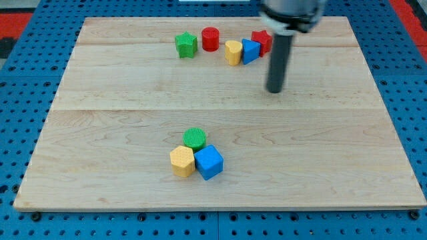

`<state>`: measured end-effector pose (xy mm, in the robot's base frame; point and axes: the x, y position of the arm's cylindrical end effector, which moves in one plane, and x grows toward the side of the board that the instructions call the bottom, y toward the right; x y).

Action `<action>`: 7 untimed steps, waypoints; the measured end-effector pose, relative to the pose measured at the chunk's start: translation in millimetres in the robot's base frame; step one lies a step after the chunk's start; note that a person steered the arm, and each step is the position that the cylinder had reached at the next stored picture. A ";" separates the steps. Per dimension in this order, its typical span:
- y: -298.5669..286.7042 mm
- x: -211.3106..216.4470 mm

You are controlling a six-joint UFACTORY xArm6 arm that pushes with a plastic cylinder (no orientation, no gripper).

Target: Adjust the red star vertically above the blue triangle

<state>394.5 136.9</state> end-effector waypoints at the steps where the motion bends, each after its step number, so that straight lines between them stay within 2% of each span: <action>1: 40.6 -38.3; 3: 41.2 -38.5; 4: 72.9 -59.9; 5: 132.4 -99.3; 6: 150.3 -121.9; 7: 137.2 -163.2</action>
<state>231.3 274.0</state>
